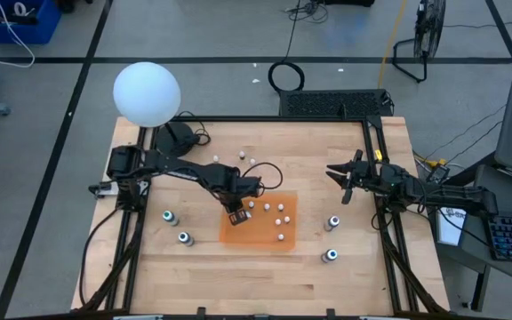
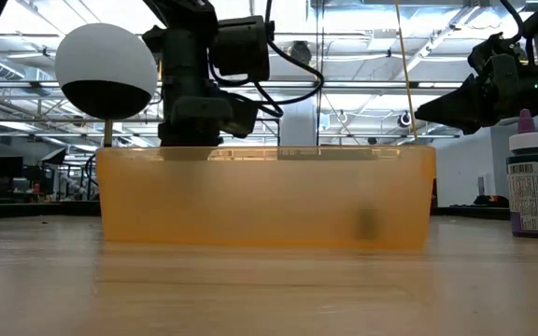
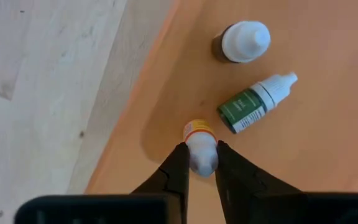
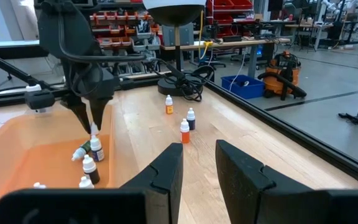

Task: Pick & Place food coloring
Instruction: Put the left bottom orange food coloring bottle into the orange bin, then put the left orange food coloring bottle into the orange bin

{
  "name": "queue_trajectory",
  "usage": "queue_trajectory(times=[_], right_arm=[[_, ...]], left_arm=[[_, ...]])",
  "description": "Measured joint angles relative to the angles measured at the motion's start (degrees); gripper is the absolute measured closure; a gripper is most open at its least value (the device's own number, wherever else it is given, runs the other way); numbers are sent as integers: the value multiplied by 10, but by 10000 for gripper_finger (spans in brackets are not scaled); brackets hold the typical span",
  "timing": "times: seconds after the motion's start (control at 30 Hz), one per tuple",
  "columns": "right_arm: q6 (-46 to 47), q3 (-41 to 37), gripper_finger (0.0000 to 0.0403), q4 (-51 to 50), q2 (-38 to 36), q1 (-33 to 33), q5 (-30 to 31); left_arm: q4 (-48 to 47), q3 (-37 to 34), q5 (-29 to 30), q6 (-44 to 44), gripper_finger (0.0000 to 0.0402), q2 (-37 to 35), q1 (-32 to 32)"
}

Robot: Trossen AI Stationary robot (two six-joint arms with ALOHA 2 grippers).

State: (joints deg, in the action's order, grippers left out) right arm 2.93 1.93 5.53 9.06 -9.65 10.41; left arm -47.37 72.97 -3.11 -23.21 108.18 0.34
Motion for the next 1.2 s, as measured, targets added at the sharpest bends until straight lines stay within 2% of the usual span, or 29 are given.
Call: queue_trajectory(times=[0.23,0.43,0.57,0.8,1.07,1.2], right_arm=[[0,0,319,0,0,0,0],[0,0,319,0,0,0,0],[0,0,319,0,0,0,0],[0,0,319,0,0,0,0],[0,0,319,-1,0,0,0],[0,0,319,-1,0,0,0]], left_arm=[[10,-3,-1,-9,248,-16,0],[9,-3,-1,-11,212,-46,3],[-1,-3,5,-13,209,-88,12],[-67,-2,69,-6,222,-162,67],[-95,-2,181,-24,223,-170,163],[-94,-2,181,2,223,-166,199]])
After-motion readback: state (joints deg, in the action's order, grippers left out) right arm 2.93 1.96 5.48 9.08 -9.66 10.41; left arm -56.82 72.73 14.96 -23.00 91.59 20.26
